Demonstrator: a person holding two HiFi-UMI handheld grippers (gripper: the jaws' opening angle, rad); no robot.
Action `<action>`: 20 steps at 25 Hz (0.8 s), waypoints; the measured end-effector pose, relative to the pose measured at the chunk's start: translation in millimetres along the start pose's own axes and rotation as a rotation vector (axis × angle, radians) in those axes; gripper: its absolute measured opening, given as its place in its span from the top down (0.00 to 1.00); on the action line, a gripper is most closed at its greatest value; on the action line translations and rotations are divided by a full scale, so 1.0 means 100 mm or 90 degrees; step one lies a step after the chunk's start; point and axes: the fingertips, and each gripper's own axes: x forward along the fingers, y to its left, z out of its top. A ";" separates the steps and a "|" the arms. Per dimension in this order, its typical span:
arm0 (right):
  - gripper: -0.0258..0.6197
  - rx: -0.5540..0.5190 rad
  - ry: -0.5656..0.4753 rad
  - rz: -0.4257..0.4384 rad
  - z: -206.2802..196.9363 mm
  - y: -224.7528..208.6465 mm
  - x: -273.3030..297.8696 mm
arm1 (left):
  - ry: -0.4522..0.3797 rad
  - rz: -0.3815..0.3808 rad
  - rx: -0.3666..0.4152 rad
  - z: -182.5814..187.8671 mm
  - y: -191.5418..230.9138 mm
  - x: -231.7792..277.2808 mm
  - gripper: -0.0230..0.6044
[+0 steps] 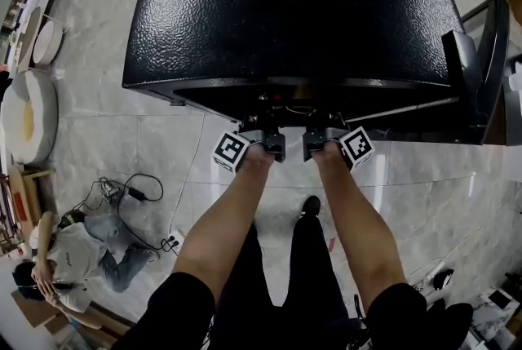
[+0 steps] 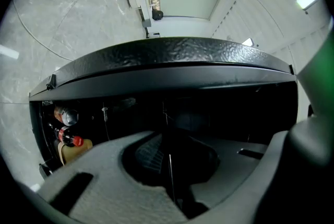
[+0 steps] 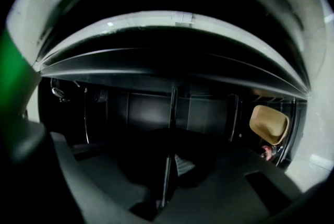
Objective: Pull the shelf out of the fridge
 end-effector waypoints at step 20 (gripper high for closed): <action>0.91 0.021 -0.007 0.005 -0.12 -0.02 -0.55 | 0.003 -0.021 -0.018 -0.08 -0.08 -0.53 0.91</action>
